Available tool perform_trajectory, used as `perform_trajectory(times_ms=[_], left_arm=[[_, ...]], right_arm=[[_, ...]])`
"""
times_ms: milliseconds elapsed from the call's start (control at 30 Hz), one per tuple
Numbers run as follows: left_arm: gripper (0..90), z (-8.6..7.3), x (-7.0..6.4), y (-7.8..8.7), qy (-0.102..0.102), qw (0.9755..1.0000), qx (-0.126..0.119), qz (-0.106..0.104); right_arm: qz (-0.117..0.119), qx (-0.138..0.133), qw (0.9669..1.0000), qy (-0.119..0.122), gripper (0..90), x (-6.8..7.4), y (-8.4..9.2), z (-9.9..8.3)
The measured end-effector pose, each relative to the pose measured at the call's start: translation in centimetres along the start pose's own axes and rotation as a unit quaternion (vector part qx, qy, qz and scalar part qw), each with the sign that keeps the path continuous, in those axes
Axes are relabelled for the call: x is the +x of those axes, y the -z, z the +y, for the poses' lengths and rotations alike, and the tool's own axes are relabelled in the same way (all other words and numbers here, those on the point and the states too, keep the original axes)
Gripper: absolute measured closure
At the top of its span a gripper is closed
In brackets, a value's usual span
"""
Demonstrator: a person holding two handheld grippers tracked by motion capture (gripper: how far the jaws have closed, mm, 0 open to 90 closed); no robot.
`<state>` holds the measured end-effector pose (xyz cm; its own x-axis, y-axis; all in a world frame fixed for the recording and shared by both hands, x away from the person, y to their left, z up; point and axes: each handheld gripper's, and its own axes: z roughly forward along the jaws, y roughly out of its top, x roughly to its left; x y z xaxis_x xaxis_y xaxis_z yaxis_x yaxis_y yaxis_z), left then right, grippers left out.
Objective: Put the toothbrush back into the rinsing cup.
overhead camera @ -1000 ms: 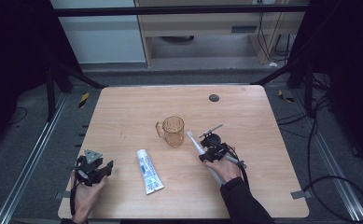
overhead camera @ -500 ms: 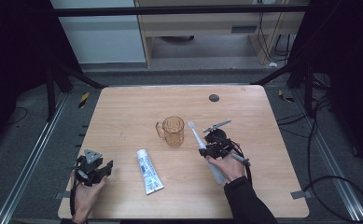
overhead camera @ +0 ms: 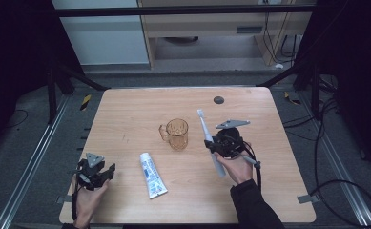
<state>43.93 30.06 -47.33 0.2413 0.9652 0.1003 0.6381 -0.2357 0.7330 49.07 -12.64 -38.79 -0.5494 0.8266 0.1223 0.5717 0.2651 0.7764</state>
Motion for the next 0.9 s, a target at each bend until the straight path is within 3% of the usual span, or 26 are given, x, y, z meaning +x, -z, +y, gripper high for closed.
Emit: perform_trajectory(times_ms=[233, 467, 733, 900], left_arm=[[54.0, 0.0, 0.0, 0.0, 0.0, 1.0, -0.002, 0.001], [53.8, 0.0, 0.0, 0.0, 0.002, 1.0, -0.002, 0.002], [53.6, 0.0, 0.1, 0.0, 0.003, 1.0, -0.004, 0.003], [53.6, 0.0, 0.1, 0.1, 0.003, 1.0, -0.005, 0.003]], right_arm=[[-0.01, -0.08, 0.9966, -0.015, 67.2, 0.0, 1.4, 0.6], [-0.019, -0.148, 0.9886, -0.021, 67.2, 0.2, 1.9, 1.0], [-0.028, -0.226, 0.9731, -0.038, 67.2, 0.8, 1.7, 2.1], [-0.032, -0.254, 0.9654, -0.05, 67.2, 1.1, 1.1, 2.7]])
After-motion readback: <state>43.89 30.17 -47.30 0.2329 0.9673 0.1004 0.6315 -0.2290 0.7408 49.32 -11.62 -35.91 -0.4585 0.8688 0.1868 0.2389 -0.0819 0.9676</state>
